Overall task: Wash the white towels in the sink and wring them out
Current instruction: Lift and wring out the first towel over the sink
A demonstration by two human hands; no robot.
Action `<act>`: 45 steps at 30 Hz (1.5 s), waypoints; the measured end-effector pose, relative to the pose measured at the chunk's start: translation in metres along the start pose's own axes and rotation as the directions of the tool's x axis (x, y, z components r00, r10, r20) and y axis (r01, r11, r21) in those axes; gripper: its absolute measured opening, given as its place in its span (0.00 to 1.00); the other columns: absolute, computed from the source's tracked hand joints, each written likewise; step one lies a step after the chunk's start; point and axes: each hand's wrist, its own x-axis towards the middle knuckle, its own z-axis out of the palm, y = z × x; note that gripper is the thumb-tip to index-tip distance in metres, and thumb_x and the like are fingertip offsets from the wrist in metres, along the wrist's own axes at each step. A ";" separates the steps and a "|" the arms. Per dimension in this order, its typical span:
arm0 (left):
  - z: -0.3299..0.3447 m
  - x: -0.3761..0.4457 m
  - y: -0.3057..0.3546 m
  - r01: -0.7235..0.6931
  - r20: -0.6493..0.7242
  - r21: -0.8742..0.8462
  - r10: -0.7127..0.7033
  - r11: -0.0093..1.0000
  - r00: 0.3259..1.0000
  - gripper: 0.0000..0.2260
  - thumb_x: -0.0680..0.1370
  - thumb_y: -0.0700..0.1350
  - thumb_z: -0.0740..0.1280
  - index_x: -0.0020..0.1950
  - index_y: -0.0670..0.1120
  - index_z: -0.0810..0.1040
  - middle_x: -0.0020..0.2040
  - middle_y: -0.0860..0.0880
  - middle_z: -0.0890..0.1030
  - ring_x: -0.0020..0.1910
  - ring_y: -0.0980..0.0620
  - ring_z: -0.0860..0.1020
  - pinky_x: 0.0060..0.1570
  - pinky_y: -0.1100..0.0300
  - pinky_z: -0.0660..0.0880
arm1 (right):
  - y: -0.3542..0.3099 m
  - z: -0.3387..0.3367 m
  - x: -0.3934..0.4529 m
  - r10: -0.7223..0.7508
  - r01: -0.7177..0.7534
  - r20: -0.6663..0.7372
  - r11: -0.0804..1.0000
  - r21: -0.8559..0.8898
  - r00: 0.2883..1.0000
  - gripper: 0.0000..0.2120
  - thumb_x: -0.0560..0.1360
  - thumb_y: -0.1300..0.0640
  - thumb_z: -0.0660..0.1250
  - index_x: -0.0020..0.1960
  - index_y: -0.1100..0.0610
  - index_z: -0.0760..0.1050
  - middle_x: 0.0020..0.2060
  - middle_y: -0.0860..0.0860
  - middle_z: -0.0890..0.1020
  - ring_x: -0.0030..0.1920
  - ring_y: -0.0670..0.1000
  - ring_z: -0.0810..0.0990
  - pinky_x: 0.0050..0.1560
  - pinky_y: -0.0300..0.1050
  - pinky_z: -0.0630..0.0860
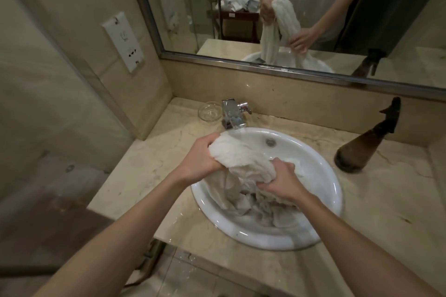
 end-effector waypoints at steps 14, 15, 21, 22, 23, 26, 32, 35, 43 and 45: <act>0.039 0.036 0.031 -0.117 0.170 0.143 0.092 0.983 0.981 0.29 0.62 0.44 0.82 0.60 0.47 0.78 0.54 0.50 0.83 0.53 0.50 0.81 0.55 0.46 0.78 | -0.065 -0.104 0.009 -0.187 0.216 -0.348 0.975 0.048 0.919 0.11 0.60 0.59 0.78 0.42 0.54 0.83 0.39 0.50 0.86 0.41 0.52 0.85 0.40 0.48 0.79; 0.042 0.038 0.035 -0.155 0.157 0.155 0.131 0.976 0.979 0.26 0.62 0.44 0.81 0.58 0.45 0.79 0.51 0.48 0.83 0.51 0.50 0.82 0.52 0.47 0.78 | -0.074 -0.107 0.009 -0.237 0.257 -0.355 0.966 0.012 0.905 0.10 0.60 0.57 0.77 0.41 0.56 0.83 0.37 0.50 0.86 0.40 0.53 0.84 0.39 0.50 0.79; 0.038 0.043 0.070 -0.157 -0.085 -0.015 0.155 0.987 0.984 0.28 0.60 0.52 0.76 0.59 0.50 0.78 0.51 0.62 0.81 0.48 0.71 0.79 0.46 0.72 0.73 | -0.128 -0.131 0.008 -0.390 0.380 -0.365 0.919 -0.102 0.845 0.13 0.62 0.51 0.76 0.38 0.60 0.82 0.32 0.54 0.84 0.36 0.57 0.82 0.35 0.51 0.76; 0.035 0.045 0.082 -0.177 -0.121 -0.048 0.170 0.983 0.978 0.26 0.62 0.50 0.76 0.60 0.50 0.77 0.51 0.62 0.80 0.48 0.72 0.79 0.46 0.73 0.73 | -0.139 -0.138 0.007 -0.402 0.393 -0.363 0.914 -0.103 0.840 0.14 0.62 0.51 0.76 0.39 0.61 0.83 0.33 0.54 0.84 0.37 0.57 0.83 0.36 0.51 0.76; 0.030 0.048 0.093 -0.199 -0.149 -0.075 0.186 0.977 0.971 0.26 0.64 0.50 0.76 0.60 0.50 0.77 0.51 0.62 0.80 0.48 0.72 0.79 0.46 0.73 0.73 | -0.151 -0.145 0.006 -0.412 0.403 -0.354 0.910 -0.102 0.840 0.14 0.63 0.51 0.78 0.40 0.61 0.83 0.34 0.54 0.85 0.38 0.56 0.84 0.36 0.52 0.77; 0.013 0.057 0.123 -0.244 -0.152 -0.085 0.229 0.966 0.961 0.24 0.69 0.48 0.77 0.63 0.50 0.76 0.52 0.61 0.81 0.50 0.70 0.79 0.46 0.73 0.74 | -0.181 -0.166 0.004 -0.421 0.411 -0.314 0.906 -0.103 0.851 0.09 0.65 0.60 0.80 0.40 0.62 0.82 0.35 0.55 0.84 0.37 0.53 0.83 0.34 0.55 0.78; -0.004 0.067 0.125 -0.325 0.037 -0.003 0.325 0.946 0.945 0.35 0.65 0.33 0.81 0.68 0.44 0.71 0.61 0.52 0.79 0.58 0.60 0.79 0.54 0.66 0.76 | -0.185 -0.172 0.017 -0.279 0.263 -0.326 0.960 -0.094 0.903 0.08 0.64 0.61 0.78 0.42 0.61 0.83 0.38 0.54 0.86 0.41 0.54 0.84 0.41 0.57 0.80; 0.000 0.069 0.098 -0.286 0.066 0.017 0.284 0.958 0.957 0.33 0.60 0.38 0.82 0.63 0.38 0.75 0.57 0.45 0.82 0.54 0.54 0.81 0.53 0.57 0.78 | -0.164 -0.144 0.032 -0.110 0.093 -0.358 0.993 -0.066 0.927 0.07 0.63 0.62 0.76 0.40 0.60 0.84 0.36 0.54 0.85 0.41 0.54 0.84 0.42 0.51 0.79; 0.013 0.062 0.047 -0.102 0.142 -0.044 0.108 0.994 0.984 0.42 0.60 0.44 0.81 0.71 0.44 0.67 0.60 0.53 0.78 0.56 0.59 0.79 0.54 0.61 0.78 | -0.127 -0.087 0.045 0.112 -0.140 -0.197 0.981 -0.138 0.974 0.15 0.62 0.49 0.72 0.44 0.57 0.82 0.40 0.52 0.85 0.46 0.53 0.84 0.45 0.48 0.78; 0.010 0.062 0.043 -0.122 0.158 -0.041 0.127 0.992 0.979 0.41 0.61 0.38 0.79 0.73 0.46 0.68 0.59 0.54 0.79 0.54 0.60 0.80 0.53 0.63 0.77 | -0.129 -0.082 0.042 0.125 -0.141 -0.161 0.986 -0.091 0.979 0.22 0.55 0.46 0.68 0.45 0.57 0.81 0.40 0.53 0.85 0.45 0.55 0.84 0.44 0.51 0.79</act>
